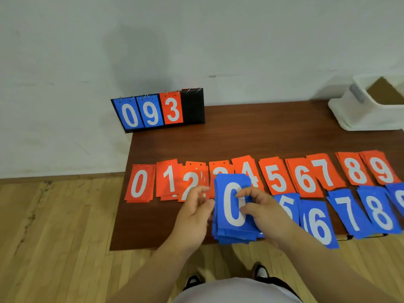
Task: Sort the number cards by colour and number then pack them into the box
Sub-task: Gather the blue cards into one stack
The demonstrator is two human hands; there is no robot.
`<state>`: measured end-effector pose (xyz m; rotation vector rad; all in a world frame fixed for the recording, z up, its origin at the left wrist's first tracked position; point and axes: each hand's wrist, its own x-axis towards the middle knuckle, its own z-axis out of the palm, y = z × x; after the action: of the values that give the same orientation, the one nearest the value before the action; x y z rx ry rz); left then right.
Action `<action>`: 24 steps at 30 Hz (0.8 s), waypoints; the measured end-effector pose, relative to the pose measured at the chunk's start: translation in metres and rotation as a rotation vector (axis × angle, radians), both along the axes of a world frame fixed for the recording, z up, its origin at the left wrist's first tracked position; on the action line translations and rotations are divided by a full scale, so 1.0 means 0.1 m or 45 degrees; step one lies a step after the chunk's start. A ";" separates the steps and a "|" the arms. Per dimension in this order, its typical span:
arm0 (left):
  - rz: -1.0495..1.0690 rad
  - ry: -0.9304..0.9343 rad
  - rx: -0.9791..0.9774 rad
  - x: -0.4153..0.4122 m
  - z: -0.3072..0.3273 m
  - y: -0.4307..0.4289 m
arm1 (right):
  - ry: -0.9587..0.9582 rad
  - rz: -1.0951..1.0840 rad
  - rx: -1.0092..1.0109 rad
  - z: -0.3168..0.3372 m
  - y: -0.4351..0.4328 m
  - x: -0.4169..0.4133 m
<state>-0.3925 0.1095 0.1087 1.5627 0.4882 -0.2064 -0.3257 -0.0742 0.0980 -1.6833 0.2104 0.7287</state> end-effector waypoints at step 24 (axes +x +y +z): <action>0.199 0.670 0.921 0.34 -1.42 -1.15 | 0.064 0.196 -0.367 -0.60 -1.65 0.62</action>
<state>-0.3589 -0.0053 -0.0336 2.1631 1.1897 -0.3479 -0.2641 -0.2394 0.0376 -1.9725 0.2319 0.8886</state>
